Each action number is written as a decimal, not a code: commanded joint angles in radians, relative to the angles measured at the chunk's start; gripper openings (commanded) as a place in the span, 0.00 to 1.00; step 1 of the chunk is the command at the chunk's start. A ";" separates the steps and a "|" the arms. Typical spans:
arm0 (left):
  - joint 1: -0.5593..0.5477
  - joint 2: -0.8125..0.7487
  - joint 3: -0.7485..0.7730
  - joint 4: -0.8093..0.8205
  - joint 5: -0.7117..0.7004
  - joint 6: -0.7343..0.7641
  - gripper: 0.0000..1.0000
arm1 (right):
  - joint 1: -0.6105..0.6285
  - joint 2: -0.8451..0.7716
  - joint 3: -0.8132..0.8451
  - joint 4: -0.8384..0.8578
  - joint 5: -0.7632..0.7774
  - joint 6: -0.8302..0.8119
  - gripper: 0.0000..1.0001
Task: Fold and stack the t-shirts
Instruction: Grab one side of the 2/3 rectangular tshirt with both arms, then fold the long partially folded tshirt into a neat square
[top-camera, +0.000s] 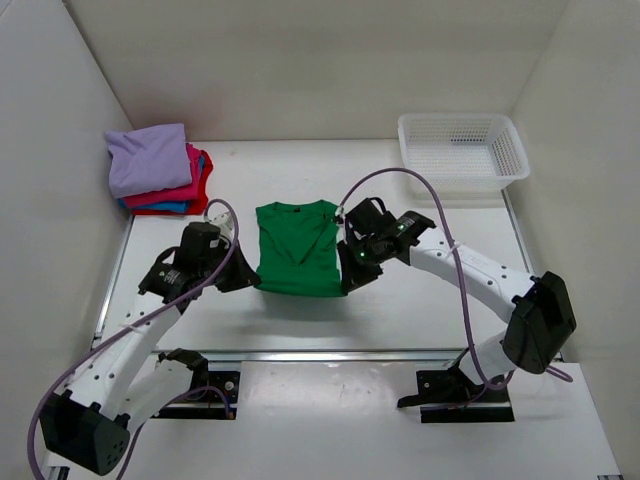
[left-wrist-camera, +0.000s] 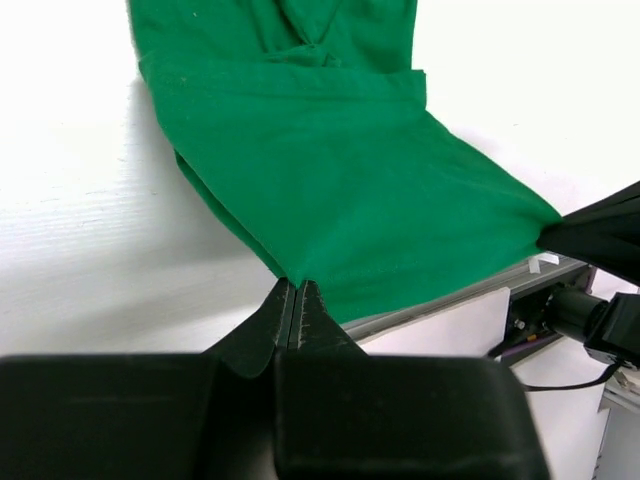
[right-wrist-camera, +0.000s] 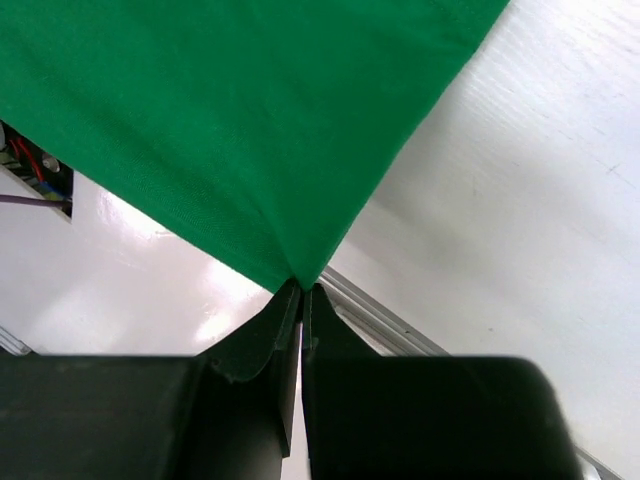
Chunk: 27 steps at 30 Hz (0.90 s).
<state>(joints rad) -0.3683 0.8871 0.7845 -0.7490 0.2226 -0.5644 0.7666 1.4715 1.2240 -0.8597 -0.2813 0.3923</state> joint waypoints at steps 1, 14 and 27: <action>0.020 0.007 0.054 -0.032 -0.005 0.011 0.00 | -0.027 -0.013 0.065 -0.062 -0.004 -0.032 0.00; 0.117 0.180 0.179 0.066 0.038 0.049 0.00 | -0.179 0.171 0.357 -0.124 -0.047 -0.170 0.00; 0.178 0.394 0.272 0.281 -0.011 0.024 0.00 | -0.283 0.444 0.683 -0.156 -0.085 -0.248 0.00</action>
<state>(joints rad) -0.2115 1.2663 1.0012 -0.5457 0.2558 -0.5415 0.5068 1.8900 1.8294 -0.9951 -0.3748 0.1791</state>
